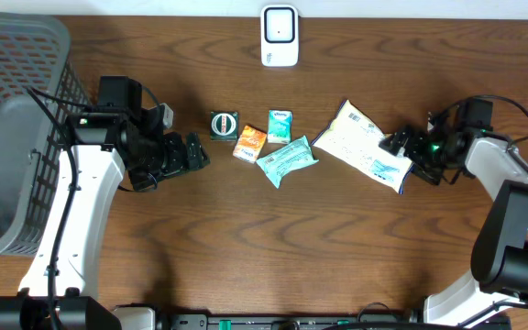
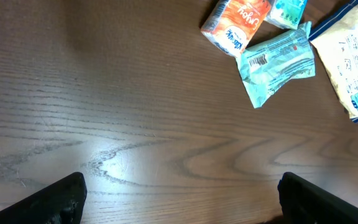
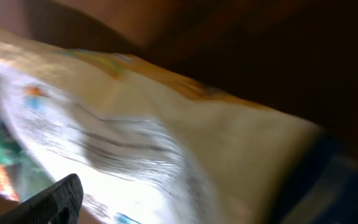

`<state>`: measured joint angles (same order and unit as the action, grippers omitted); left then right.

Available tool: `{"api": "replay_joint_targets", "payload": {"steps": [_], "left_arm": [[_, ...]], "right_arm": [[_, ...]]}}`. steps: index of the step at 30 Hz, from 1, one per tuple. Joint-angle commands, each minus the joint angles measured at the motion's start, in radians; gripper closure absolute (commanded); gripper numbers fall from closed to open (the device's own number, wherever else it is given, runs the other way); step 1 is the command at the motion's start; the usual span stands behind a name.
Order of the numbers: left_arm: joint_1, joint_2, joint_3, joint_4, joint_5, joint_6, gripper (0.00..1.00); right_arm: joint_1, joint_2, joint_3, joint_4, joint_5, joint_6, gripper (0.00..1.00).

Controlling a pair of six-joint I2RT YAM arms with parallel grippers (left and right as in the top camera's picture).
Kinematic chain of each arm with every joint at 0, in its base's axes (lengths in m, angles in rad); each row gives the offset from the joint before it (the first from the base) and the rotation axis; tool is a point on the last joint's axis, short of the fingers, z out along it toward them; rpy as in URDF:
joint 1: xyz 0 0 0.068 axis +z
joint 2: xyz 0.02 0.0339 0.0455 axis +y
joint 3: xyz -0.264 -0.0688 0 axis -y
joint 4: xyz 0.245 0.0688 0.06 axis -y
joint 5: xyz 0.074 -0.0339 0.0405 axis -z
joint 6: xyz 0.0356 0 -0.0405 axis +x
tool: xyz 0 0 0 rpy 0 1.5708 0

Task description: Scan the item barcode

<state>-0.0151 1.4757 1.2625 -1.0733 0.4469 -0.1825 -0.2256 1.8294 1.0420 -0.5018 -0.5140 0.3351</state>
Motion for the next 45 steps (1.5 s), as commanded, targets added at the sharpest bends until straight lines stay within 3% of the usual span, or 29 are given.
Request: {"api": "replay_joint_targets", "payload": {"steps": [1, 8, 10, 14, 15, 34, 42, 45], "left_arm": [[-0.002, 0.007, -0.002, -0.002, 0.005, 0.013, 0.02], [-0.002, 0.007, -0.002, -0.002, 0.005, 0.013, 0.02], [-0.002, 0.007, -0.002, -0.002, 0.005, 0.013, 0.02], [-0.002, 0.007, -0.002, -0.002, 0.005, 0.013, 0.02], [-0.002, 0.007, -0.002, -0.002, 0.005, 0.013, 0.02], [-0.002, 0.007, -0.002, -0.002, 0.005, 0.013, 0.02], [-0.002, 0.007, -0.002, -0.002, 0.005, 0.013, 0.02], [-0.002, 0.007, -0.002, -0.002, 0.005, 0.013, 0.02]], "right_arm": [[0.040, 0.009, -0.052, 0.043, -0.037, 0.071, 0.01], [0.115, 0.009, -0.117, 0.186, 0.000, 0.168, 0.01], [0.138, 0.009, -0.126, 0.207, 0.010, 0.174, 0.23], [0.168, 0.009, -0.128, 0.207, 0.052, 0.173, 0.96], [0.167, 0.009, -0.128, 0.208, 0.050, 0.173, 0.99], [0.050, -0.061, -0.015, 0.278, -0.711, -0.074, 0.99], [0.064, -0.163, -0.015, 0.366, -0.949, -0.077, 0.99], [0.063, -0.210, -0.015, 0.418, -1.000, -0.010, 0.99]]}}
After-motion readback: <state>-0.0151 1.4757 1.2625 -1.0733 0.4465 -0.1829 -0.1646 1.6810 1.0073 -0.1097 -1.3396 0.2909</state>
